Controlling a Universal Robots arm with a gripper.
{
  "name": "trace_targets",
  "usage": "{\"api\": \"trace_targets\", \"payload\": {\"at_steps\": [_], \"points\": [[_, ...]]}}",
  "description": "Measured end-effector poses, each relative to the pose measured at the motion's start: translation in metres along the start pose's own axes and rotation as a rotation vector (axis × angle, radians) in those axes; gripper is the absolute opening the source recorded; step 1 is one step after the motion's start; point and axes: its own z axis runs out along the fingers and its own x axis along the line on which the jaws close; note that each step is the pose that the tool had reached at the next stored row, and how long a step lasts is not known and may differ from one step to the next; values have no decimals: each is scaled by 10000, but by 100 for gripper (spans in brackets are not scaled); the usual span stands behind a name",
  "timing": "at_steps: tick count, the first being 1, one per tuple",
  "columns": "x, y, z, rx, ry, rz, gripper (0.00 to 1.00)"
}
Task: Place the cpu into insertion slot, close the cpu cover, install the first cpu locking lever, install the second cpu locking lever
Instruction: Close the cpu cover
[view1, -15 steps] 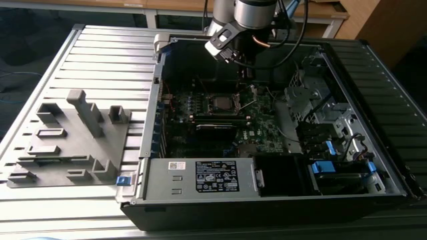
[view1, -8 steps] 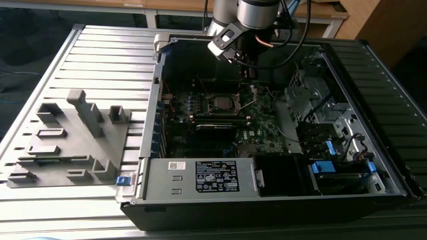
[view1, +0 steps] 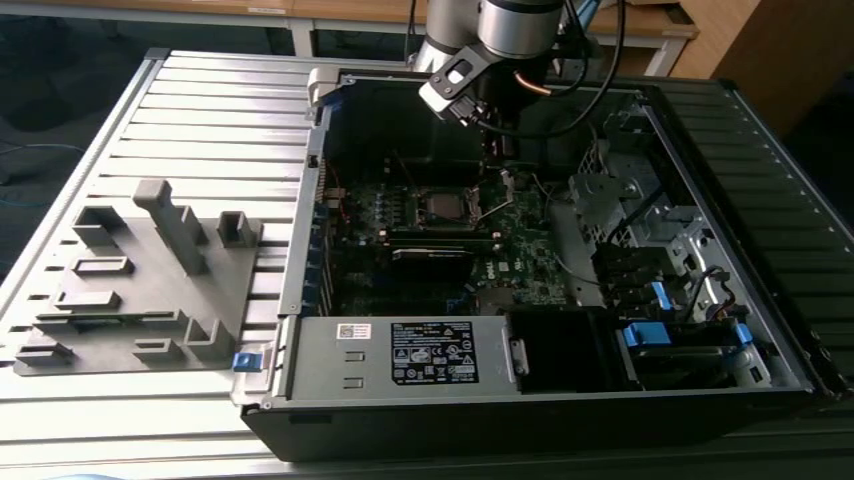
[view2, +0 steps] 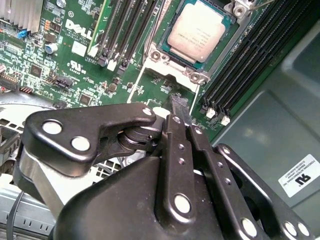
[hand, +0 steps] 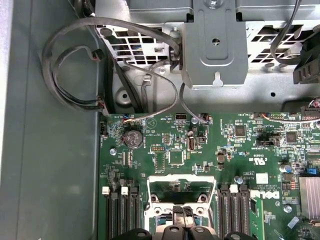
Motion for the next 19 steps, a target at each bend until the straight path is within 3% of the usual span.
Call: {"api": "trace_targets", "payload": {"at_steps": [19], "points": [[1, 37, -6, 0, 0, 0, 11]]}}
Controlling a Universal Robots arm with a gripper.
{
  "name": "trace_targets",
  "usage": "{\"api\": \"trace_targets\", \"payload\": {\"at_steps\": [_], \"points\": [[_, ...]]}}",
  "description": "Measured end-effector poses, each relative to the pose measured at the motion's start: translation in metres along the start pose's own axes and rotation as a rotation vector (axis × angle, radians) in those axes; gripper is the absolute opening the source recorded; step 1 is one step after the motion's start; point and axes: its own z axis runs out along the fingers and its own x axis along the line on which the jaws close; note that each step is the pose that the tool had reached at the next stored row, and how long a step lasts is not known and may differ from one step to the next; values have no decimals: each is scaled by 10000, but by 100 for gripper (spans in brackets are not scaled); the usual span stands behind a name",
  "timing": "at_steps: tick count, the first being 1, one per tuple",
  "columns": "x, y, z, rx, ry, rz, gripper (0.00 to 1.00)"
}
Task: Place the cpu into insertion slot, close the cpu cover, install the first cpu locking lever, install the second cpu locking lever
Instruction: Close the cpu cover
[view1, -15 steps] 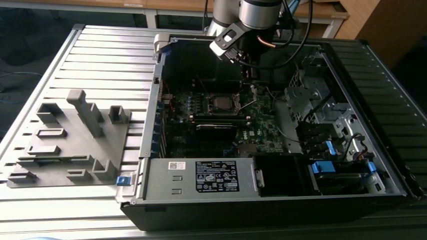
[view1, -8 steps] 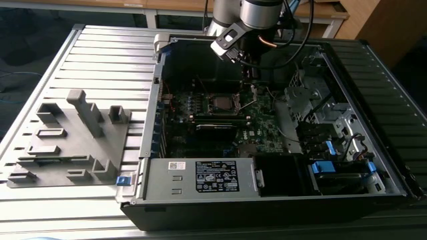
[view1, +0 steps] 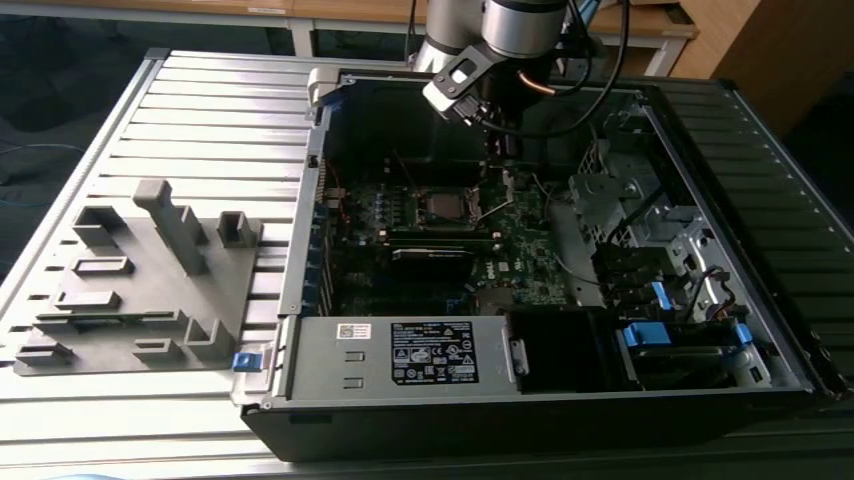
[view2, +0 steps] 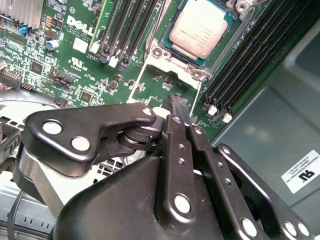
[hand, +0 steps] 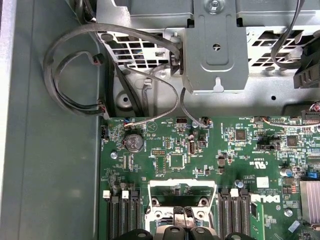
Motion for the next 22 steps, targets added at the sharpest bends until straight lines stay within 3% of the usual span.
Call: {"api": "trace_targets", "payload": {"at_steps": [12, 22], "points": [[1, 20, 1, 0, 0, -1, 11], [9, 177, 13, 0, 1, -1, 11]]}}
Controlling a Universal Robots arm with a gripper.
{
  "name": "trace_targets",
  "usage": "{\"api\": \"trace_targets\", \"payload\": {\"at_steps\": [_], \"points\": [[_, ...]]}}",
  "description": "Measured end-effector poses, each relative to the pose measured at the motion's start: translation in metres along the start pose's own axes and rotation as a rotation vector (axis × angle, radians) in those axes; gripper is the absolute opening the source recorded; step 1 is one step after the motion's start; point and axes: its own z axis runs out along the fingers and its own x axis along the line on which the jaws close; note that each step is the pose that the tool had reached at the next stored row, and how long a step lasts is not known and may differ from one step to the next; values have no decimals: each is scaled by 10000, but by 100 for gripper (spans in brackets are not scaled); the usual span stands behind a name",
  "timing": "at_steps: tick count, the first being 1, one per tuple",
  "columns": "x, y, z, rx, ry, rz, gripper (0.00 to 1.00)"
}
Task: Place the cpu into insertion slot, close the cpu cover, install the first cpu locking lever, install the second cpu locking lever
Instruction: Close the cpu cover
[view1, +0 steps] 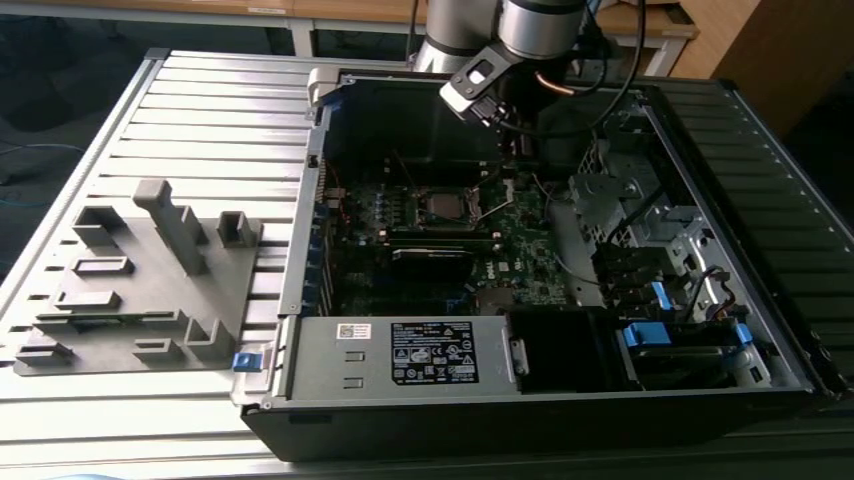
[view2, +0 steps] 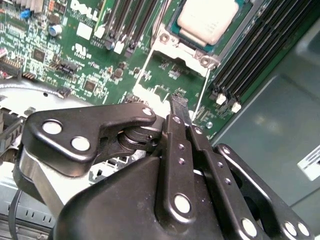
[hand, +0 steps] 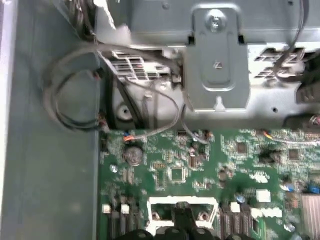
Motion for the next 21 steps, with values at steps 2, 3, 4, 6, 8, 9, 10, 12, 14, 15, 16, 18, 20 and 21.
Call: {"api": "trace_targets", "payload": {"at_steps": [2, 3, 4, 6, 8, 9, 10, 12, 14, 15, 16, 18, 20, 21], "points": [[2, 41, 3, 0, 0, 1, 11], [4, 62, 5, 0, 0, 0, 11], [5, 82, 7, 0, 0, 0, 11], [8, 123, 10, 0, 1, 0, 11], [10, 162, 13, 0, 0, 1, 11], [11, 181, 14, 0, 0, 0, 11], [13, 200, 15, 0, -1, -1, 11], [15, 231, 18, 0, -1, 0, 11], [17, 256, 19, 1, 0, 0, 11], [17, 265, 20, 0, -1, -1, 11], [18, 271, 20, 0, -1, 0, 11], [17, 273, 21, 0, 0, 0, 11], [18, 274, 21, 0, 0, 0, 11], [17, 274, 21, 0, -1, 0, 11]]}}
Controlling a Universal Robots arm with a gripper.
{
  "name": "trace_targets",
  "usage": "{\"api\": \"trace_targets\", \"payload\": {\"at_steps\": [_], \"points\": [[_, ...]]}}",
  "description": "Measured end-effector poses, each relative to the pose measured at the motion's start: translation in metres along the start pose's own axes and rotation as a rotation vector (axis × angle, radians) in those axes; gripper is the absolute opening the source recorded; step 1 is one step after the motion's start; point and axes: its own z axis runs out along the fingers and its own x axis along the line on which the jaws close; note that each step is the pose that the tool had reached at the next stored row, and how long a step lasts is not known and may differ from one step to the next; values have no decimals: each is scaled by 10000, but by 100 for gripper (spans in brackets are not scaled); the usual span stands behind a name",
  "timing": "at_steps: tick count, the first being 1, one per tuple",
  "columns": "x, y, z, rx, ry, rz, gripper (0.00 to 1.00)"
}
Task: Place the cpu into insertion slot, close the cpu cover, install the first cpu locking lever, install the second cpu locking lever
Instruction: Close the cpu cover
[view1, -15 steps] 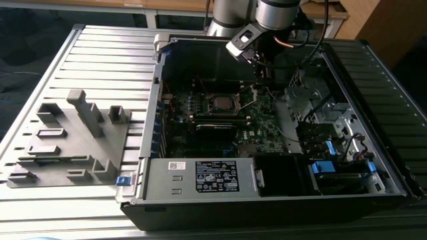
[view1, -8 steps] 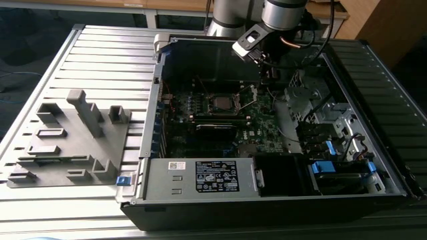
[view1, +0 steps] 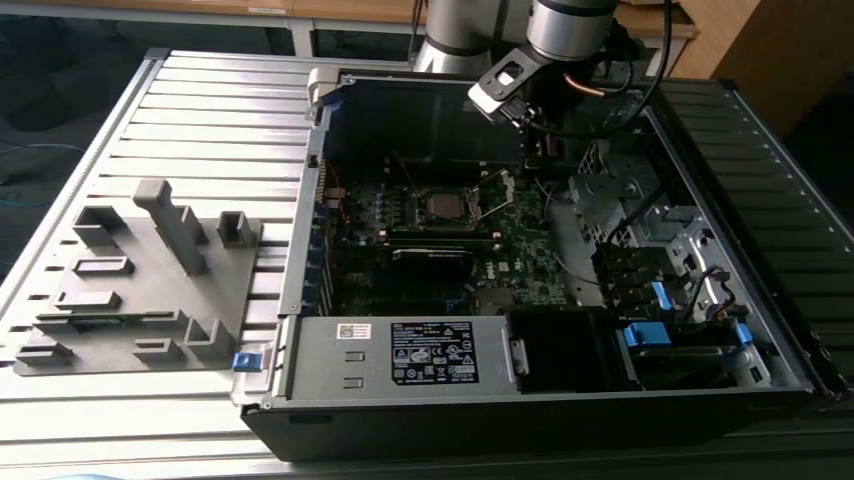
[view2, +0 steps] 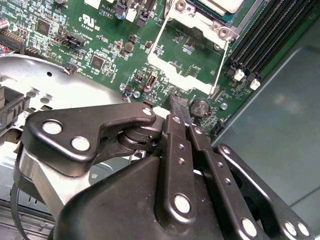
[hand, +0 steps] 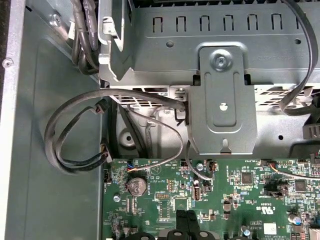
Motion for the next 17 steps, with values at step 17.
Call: {"api": "trace_targets", "payload": {"at_steps": [17], "points": [[1, -2, 37, -1, 7, 0, 11]]}}
